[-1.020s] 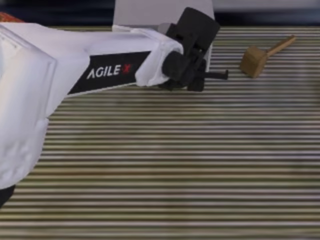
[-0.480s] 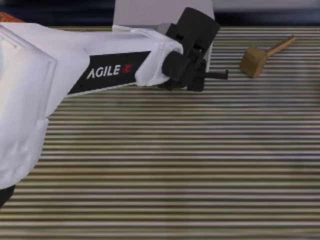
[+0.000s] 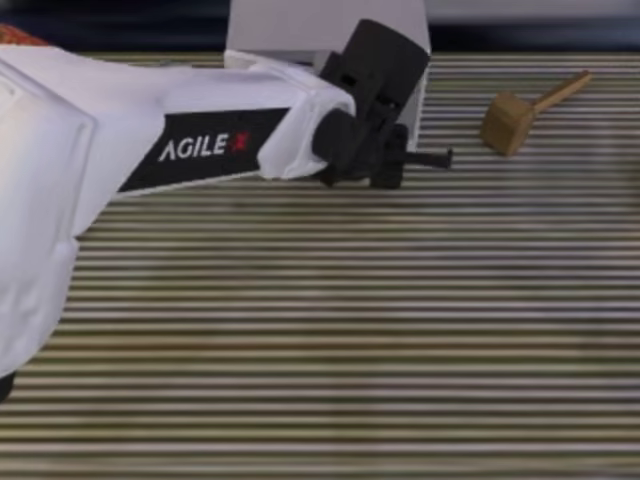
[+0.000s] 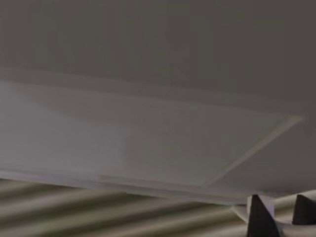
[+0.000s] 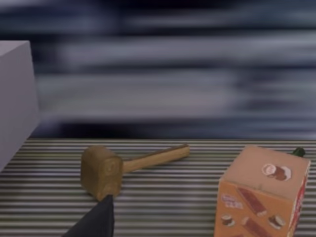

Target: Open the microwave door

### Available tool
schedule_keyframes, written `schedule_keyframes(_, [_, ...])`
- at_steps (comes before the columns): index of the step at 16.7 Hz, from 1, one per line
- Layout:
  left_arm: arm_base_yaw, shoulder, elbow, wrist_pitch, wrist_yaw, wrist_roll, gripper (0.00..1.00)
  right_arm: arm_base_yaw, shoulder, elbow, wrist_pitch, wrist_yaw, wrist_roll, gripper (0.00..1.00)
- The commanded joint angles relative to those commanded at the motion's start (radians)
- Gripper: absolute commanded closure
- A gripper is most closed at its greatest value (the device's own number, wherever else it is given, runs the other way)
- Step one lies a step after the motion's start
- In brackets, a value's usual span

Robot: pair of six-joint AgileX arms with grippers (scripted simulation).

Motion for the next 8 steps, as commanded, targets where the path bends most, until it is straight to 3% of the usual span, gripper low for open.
schedule_keyframes(8, [0.008, -0.019, -0.029, 0.02, 0.015, 0.021, 1.0, 0.0, 0.0, 0.0, 0.0, 0.0, 0.0, 0.0])
